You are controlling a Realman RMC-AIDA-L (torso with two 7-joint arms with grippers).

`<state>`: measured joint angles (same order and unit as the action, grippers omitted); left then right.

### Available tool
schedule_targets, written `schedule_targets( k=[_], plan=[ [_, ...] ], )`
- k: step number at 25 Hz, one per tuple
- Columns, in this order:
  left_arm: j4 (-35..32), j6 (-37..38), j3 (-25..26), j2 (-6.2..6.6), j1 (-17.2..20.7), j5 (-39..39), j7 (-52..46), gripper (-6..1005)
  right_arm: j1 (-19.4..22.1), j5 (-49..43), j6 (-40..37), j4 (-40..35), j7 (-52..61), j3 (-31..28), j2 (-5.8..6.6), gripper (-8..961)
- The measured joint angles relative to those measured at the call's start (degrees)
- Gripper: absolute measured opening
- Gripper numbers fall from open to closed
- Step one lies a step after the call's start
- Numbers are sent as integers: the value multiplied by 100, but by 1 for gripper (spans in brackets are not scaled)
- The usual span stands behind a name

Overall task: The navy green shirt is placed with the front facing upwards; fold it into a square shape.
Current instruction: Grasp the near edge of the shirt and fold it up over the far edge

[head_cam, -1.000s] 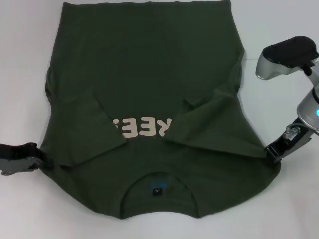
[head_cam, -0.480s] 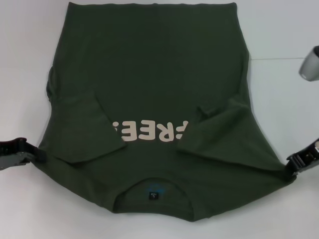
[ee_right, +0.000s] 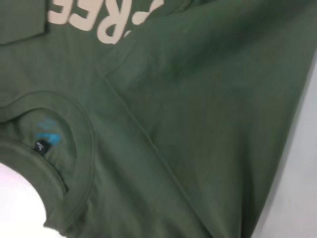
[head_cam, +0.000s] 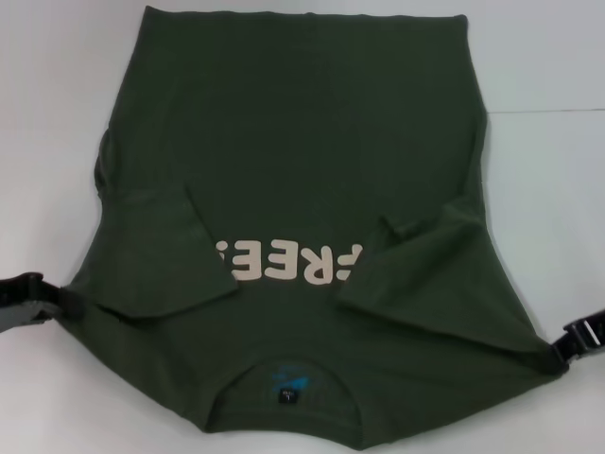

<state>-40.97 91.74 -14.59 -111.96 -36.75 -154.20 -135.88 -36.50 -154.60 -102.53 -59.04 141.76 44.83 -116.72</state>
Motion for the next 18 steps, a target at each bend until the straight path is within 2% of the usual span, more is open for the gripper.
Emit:
schedule_targets(
  k=[10,14,18],
  plan=[
    [-393,905,88,54,323,-16,139,28,313,8,-657,122,-692,-732,31,13],
    [-403,1351,89,56,392,-32,215,29,378,13,-869,292,-919,-852,62,13],
    [-403,1461,118,55,428,-24,237,29,375,16,-857,526,-1021,-894,111,13]
  ],
)
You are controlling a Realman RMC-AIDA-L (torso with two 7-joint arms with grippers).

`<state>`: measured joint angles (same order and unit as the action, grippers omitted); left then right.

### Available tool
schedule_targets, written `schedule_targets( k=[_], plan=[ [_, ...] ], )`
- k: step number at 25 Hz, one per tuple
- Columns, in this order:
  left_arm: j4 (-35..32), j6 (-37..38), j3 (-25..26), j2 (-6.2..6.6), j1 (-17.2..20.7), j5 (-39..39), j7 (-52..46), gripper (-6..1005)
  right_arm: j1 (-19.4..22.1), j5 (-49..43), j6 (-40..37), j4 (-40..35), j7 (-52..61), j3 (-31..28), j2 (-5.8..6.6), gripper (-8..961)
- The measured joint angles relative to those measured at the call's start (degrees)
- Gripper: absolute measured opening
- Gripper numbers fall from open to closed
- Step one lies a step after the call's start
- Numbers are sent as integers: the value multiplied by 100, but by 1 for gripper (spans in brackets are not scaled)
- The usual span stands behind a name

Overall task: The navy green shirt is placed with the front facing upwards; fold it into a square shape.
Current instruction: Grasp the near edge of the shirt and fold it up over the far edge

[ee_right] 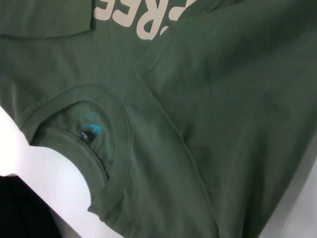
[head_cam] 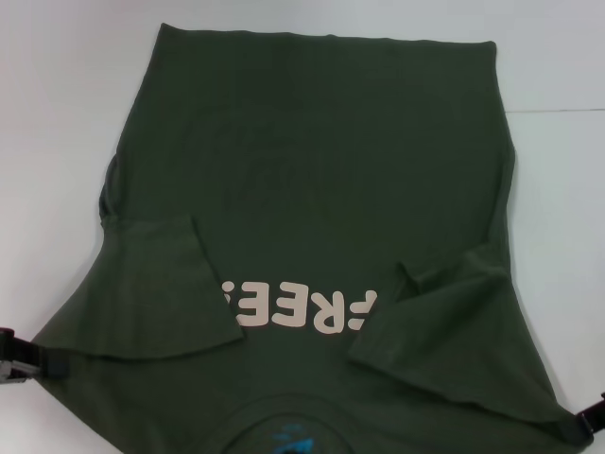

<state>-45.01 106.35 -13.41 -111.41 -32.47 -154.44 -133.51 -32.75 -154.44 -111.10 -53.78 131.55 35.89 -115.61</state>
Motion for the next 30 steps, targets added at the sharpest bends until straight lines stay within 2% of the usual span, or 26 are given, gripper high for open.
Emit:
schedule_targets(
  k=[7,12,14,17,26,30],
  plan=[
    [2,13,409,104,-95,434,30,28,-118,464,26,159,-50,-245,169,12],
    [25,-259,818,219,-128,1030,12,28,-162,1175,58,424,46,-507,444,12],
    [43,-381,854,231,-134,1274,14,28,-194,1370,146,568,117,-693,562,12],
    [117,-585,849,232,-165,1634,41,28,-228,1585,318,663,192,-949,672,12],
    [201,-760,806,203,-170,2585,166,28,-242,2259,522,687,239,-1400,796,13],
    [198,-622,800,194,-84,2655,214,28,-187,2487,384,686,178,-1402,812,13]
  ],
)
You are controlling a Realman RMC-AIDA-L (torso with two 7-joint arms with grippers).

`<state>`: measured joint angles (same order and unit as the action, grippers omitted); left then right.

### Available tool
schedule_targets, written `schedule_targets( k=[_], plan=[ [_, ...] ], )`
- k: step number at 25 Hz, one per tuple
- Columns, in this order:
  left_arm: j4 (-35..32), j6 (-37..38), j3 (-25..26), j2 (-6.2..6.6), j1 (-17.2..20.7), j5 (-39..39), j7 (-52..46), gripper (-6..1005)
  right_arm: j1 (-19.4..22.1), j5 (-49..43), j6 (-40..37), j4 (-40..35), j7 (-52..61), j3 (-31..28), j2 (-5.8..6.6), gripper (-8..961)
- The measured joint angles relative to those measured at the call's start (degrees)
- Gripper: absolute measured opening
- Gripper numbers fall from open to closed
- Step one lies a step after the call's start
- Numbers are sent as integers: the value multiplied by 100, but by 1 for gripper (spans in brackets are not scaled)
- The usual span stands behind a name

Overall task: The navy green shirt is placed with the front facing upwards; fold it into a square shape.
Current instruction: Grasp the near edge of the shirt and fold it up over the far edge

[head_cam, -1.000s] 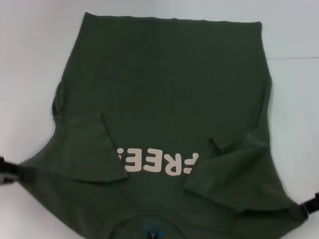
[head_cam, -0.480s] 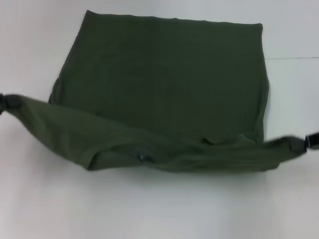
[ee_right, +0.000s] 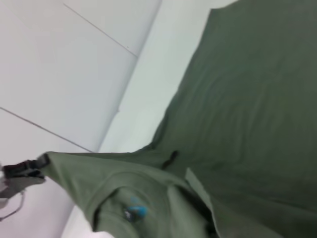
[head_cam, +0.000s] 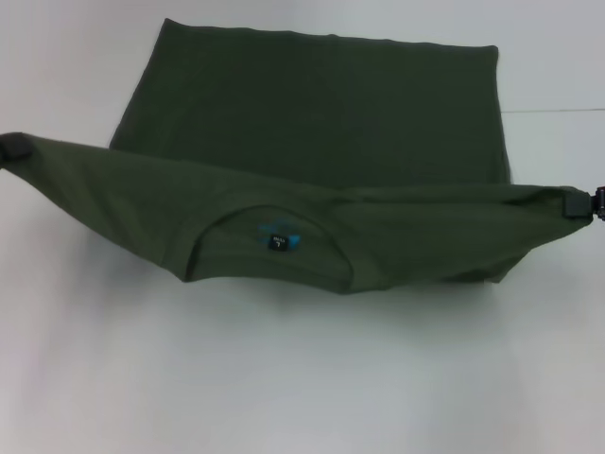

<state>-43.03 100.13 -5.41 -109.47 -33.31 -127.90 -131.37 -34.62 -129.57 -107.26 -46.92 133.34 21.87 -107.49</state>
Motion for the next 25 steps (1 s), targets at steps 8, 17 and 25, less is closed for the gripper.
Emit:
schedule_targets(
  k=[8,17,25],
  plan=[
    [-35,621,58,-41,331,128,83,28,190,39,-608,6,-337,168,1,13],
    [-193,1559,208,-132,822,238,156,29,388,44,-649,317,-696,991,29,13],
    [-333,1763,65,-185,1255,174,67,29,302,30,-657,541,-768,1840,40,14]
  ],
)
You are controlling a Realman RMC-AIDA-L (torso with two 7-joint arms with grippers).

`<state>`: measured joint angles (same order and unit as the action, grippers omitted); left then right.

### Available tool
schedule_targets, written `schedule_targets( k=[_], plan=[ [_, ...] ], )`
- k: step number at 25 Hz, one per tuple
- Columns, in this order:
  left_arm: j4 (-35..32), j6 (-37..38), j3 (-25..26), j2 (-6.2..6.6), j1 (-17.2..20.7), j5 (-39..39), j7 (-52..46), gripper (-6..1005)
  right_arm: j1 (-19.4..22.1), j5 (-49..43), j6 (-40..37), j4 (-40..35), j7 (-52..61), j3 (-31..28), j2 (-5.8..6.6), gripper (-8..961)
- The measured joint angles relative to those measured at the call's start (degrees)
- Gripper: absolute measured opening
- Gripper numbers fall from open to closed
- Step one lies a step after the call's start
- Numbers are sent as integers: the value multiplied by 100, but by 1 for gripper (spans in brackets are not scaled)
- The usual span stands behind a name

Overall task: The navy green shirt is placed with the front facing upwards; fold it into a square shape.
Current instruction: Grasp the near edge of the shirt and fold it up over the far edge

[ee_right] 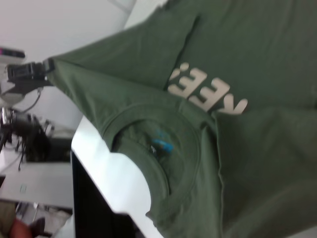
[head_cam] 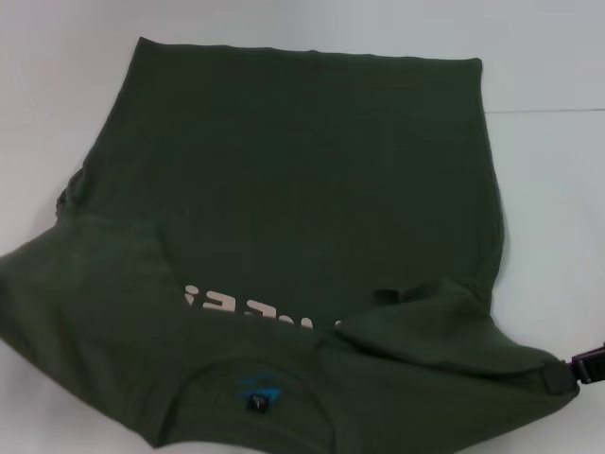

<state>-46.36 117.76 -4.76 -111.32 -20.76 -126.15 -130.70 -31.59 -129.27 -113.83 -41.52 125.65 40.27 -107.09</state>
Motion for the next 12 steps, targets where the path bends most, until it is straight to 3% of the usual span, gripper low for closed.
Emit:
schedule_targets(
  k=[7,12],
  plan=[
    [-85,47,-266,-63,285,-6,-226,29,-107,-18,12,197,26,185,80,25],
    [35,0,-244,-85,157,141,-166,29,-134,7,90,202,21,-175,49,33]
  ],
)
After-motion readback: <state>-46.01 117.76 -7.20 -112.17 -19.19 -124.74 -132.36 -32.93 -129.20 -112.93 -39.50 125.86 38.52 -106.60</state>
